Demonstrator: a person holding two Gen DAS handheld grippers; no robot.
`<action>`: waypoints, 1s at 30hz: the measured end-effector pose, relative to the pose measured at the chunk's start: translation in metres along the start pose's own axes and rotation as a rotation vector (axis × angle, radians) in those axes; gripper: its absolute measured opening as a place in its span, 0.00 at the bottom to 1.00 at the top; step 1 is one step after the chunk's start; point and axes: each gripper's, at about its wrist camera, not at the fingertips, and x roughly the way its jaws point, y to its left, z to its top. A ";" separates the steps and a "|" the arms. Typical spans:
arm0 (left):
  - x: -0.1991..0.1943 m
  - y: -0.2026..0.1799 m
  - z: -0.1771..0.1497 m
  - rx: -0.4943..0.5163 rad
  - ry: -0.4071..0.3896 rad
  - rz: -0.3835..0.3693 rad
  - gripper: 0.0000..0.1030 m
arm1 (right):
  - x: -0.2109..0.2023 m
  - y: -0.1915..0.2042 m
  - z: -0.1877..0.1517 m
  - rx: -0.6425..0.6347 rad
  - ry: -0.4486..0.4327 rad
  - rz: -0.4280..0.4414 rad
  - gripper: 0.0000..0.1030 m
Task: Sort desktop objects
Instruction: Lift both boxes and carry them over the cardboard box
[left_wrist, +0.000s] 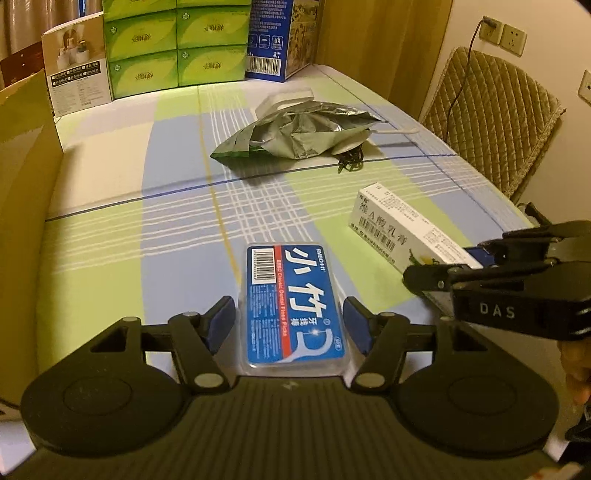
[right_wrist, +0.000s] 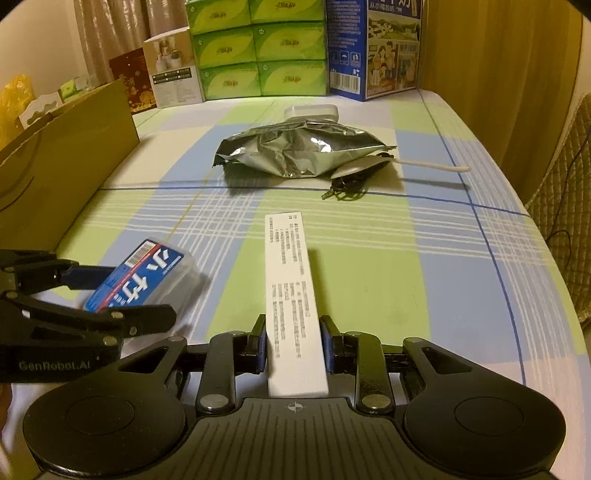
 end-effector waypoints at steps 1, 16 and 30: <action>0.001 0.000 0.000 0.005 0.001 0.002 0.57 | 0.002 0.000 0.001 0.000 -0.003 -0.001 0.24; 0.007 0.002 0.002 0.031 0.005 0.017 0.51 | 0.016 0.004 0.013 -0.028 -0.015 -0.029 0.24; -0.018 -0.009 0.004 0.061 0.002 0.000 0.50 | -0.020 0.013 0.008 -0.034 -0.046 -0.017 0.23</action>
